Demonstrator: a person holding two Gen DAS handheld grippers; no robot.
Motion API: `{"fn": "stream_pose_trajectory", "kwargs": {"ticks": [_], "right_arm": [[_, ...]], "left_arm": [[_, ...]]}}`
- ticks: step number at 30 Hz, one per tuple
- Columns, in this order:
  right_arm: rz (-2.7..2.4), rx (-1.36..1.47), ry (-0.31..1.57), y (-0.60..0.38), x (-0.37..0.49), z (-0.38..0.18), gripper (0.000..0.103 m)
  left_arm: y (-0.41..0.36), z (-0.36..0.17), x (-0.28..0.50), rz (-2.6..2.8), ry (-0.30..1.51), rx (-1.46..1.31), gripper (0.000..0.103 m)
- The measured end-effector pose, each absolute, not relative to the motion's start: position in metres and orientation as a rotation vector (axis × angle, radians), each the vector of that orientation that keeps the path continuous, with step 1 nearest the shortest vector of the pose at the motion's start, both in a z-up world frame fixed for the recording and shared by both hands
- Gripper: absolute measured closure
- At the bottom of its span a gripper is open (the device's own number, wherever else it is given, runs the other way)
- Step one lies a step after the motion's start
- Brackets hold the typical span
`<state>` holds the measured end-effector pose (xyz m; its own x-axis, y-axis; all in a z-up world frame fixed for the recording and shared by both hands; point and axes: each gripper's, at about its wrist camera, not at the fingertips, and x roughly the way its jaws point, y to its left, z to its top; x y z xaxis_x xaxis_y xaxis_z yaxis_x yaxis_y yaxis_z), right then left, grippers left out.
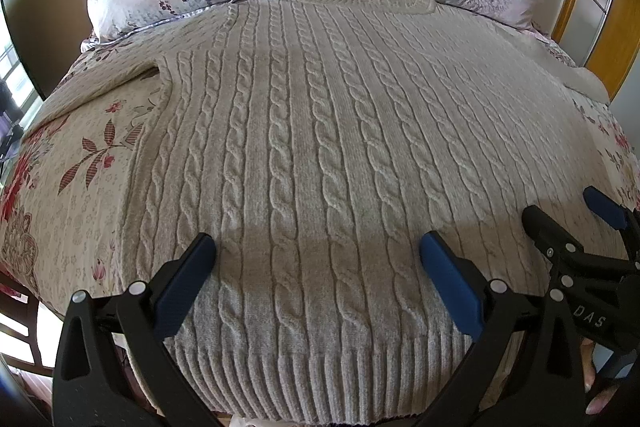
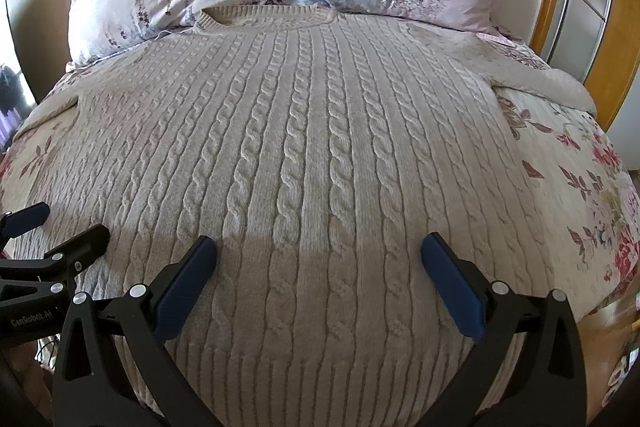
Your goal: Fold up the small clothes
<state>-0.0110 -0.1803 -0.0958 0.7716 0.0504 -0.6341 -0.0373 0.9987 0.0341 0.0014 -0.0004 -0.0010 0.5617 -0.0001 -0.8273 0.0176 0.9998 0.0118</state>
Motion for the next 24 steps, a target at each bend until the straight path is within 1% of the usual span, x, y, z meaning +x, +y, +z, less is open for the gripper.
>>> {"fn": "stream_pose_trajectory", "kwargs": {"ticks": [5, 10, 13, 16, 19, 21, 22, 24], "right_arm": [[0.078, 0.003, 0.691, -0.178, -0.006, -0.096, 0.001], [0.148, -0.032, 0.646, -0.181, -0.006, -0.096, 0.001], [0.189, -0.045, 0.661, -0.186, 0.0, -0.092, 0.001], [0.202, 0.054, 0.663, -0.216, 0.015, -0.072, 0.001], [0.127, 0.218, 0.623, -0.269, 0.036, -0.047, 0.001], [0.044, 0.348, 0.596, -0.317, 0.056, -0.033, 0.013], [0.0, 0.413, 0.595, -0.342, 0.066, -0.03, 0.017], [-0.065, 0.543, 0.611, -0.383, 0.084, -0.032, 0.028]], "left_arm": [[-0.001, -0.002, 0.007, -0.022, 0.997, 0.027, 0.002], [-0.001, -0.001, 0.01, -0.043, 1.025, 0.039, 0.002], [0.0, 0.0, 0.013, -0.069, 1.037, 0.058, 0.002], [0.003, 0.003, 0.023, -0.108, 1.076, 0.078, 0.002], [0.015, 0.013, 0.038, -0.117, 1.082, 0.053, 0.002], [0.026, 0.023, 0.047, -0.108, 1.041, 0.017, 0.002], [0.029, 0.027, 0.051, -0.103, 1.019, 0.009, 0.002], [0.034, 0.036, 0.058, -0.084, 0.971, 0.012, 0.002]]}}
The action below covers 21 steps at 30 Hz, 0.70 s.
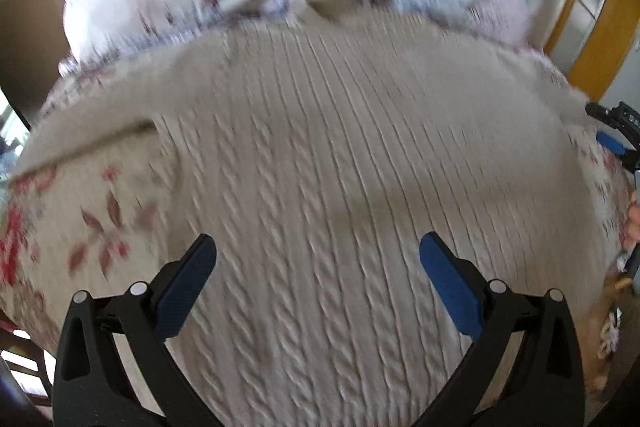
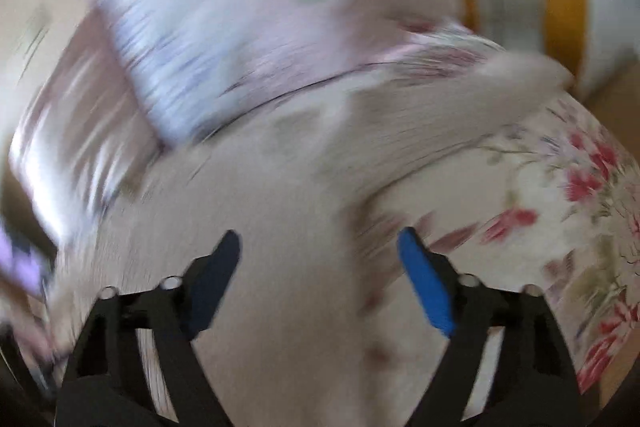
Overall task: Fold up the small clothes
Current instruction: 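Grasp the sweater sleeve cuff with the right gripper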
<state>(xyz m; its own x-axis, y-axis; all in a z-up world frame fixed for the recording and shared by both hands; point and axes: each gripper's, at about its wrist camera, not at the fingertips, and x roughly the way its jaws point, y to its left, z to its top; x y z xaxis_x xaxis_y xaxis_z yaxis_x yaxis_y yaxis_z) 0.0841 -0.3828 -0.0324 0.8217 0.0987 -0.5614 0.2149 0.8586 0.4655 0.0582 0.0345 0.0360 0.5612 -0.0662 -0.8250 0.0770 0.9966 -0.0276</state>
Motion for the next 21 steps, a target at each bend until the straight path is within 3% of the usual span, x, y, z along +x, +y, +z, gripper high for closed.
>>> {"fn": "stream_pose_trajectory", "kwargs": {"ticks": [6, 15, 21], "right_arm": [[-0.177, 0.87, 0.643, -0.47, 0.12, -0.062, 0.057], [-0.281, 1.047, 0.59, -0.52, 0.134, -0.084, 0.067], [-0.344, 1.091, 0.535, -0.548, 0.132, -0.088, 0.079]], "left_arm": [[0.032, 0.055, 0.08, -0.142, 0.832, 0.07, 0.002], [0.026, 0.062, 0.113, -0.208, 0.816, 0.095, 0.002], [0.045, 0.058, 0.135, -0.252, 0.879, -0.068, 0.002]]}}
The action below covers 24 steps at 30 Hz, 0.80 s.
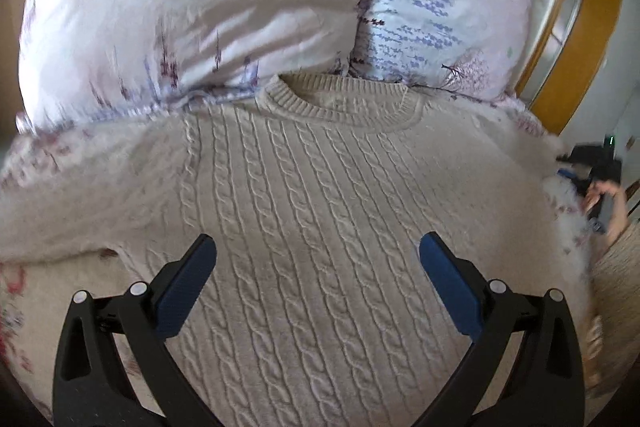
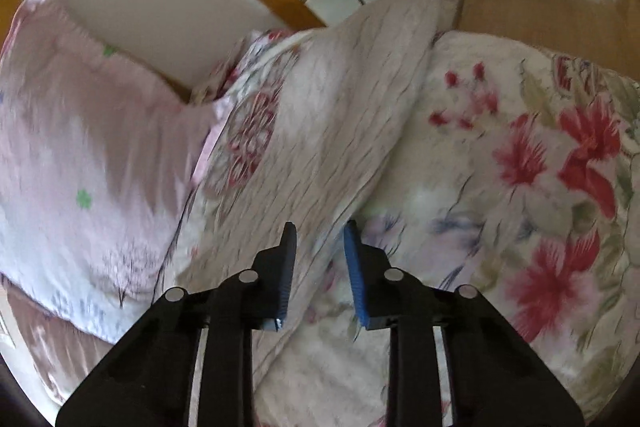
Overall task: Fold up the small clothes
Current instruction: 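Grasp the sweater sleeve cuff with the right gripper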
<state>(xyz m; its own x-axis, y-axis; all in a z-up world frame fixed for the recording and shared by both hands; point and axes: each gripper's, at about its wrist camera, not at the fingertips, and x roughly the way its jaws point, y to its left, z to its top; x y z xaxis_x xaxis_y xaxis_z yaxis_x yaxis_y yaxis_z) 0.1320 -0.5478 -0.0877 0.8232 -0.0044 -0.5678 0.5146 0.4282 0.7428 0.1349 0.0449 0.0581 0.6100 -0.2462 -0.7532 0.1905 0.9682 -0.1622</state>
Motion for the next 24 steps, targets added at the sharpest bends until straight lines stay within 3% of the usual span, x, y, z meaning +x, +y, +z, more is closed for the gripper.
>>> {"fn": "stream_pose_trajectory", "kwargs": {"ticks": [2, 6, 18, 24], "right_arm": [[-0.365, 1.09, 0.523, -0.553, 0.131, -0.089, 0.087], [-0.376, 1.033, 0.521, -0.552, 0.135, -0.086, 0.093], [-0.116, 0.613, 0.357, -0.446, 0.144, 0.023, 0.094], [0.203, 0.442, 0.428, -0.337, 0.152, 0.033, 0.094]], "left_arm": [[0.052, 0.055, 0.14, -0.26, 0.884, -0.116, 0.002], [0.059, 0.054, 0.147, -0.27, 0.858, -0.157, 0.002], [0.079, 0.059, 0.156, -0.347, 0.795, -0.342, 0.002], [0.08, 0.058, 0.159, -0.359, 0.82, -0.387, 0.002]]}}
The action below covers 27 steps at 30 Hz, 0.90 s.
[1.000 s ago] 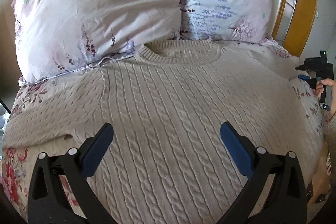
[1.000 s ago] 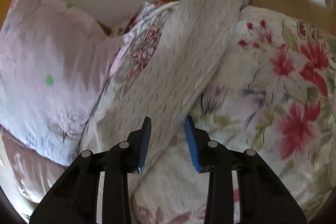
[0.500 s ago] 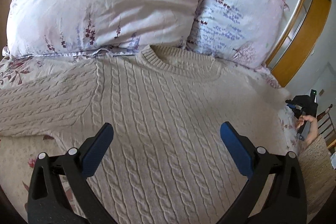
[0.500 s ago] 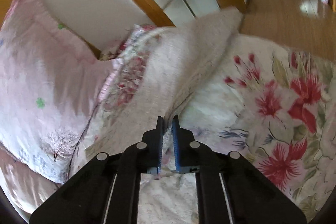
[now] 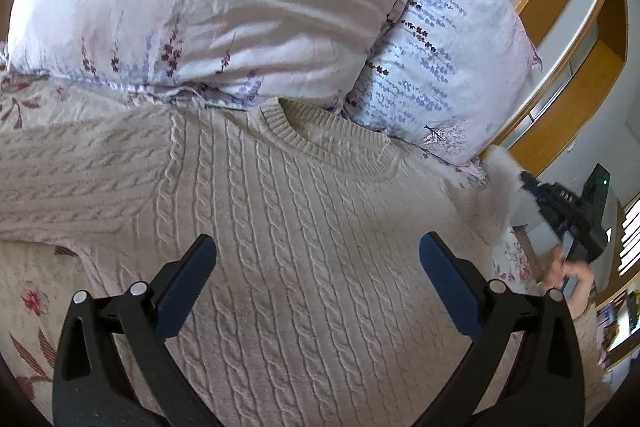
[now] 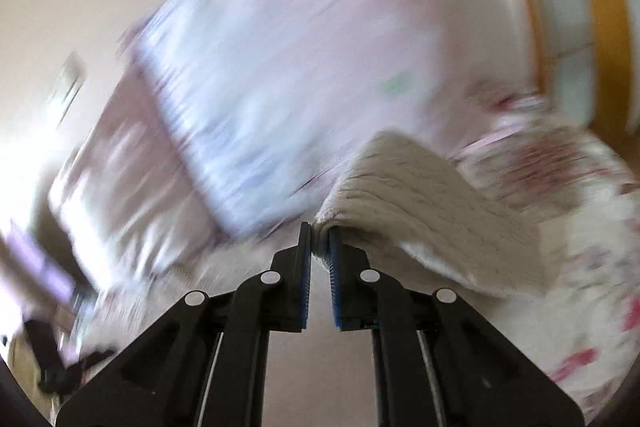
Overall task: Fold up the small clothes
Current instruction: 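Grasp the sweater sleeve cuff with the right gripper, then lay the held sleeve across the sweater body and open the right gripper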
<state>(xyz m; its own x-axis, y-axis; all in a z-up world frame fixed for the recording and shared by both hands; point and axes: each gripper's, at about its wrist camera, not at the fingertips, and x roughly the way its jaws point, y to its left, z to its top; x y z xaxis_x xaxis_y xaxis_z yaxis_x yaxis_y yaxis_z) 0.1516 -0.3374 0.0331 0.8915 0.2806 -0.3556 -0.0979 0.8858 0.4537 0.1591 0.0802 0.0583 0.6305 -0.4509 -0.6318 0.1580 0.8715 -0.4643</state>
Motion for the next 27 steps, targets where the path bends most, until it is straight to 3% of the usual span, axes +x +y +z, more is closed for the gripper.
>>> {"fn": "stream_pose_trajectory", "kwargs": {"ticks": [7, 10, 11, 13, 19, 21, 23, 27], "right_arm": [[0.281, 0.383, 0.737, -0.269, 0.178, -0.041, 0.092], [0.309, 0.509, 0.75, -0.285, 0.171, -0.045, 0.083], [0.306, 0.554, 0.746, -0.29, 0.171, -0.044, 0.074], [0.281, 0.623, 0.729, -0.303, 0.172, -0.046, 0.065], [0.177, 0.844, 0.69, -0.342, 0.174, -0.049, 0.063], [0.102, 0.862, 0.671, -0.348, 0.178, -0.048, 0.065], [0.011, 0.793, 0.646, -0.344, 0.183, -0.039, 0.094], [0.013, 0.495, 0.51, -0.286, 0.183, 0.013, 0.095]], "left_arm": [[0.074, 0.049, 0.161, -0.376, 0.879, -0.385, 0.002], [0.076, 0.05, 0.16, -0.38, 0.873, -0.371, 0.002], [0.077, 0.051, 0.16, -0.381, 0.87, -0.37, 0.002], [0.08, 0.051, 0.161, -0.383, 0.868, -0.384, 0.002], [0.089, 0.046, 0.16, -0.398, 0.876, -0.423, 0.003], [0.092, 0.045, 0.16, -0.395, 0.876, -0.433, 0.003], [0.098, 0.045, 0.159, -0.39, 0.872, -0.452, 0.003], [0.109, 0.047, 0.16, -0.383, 0.86, -0.5, 0.003]]}}
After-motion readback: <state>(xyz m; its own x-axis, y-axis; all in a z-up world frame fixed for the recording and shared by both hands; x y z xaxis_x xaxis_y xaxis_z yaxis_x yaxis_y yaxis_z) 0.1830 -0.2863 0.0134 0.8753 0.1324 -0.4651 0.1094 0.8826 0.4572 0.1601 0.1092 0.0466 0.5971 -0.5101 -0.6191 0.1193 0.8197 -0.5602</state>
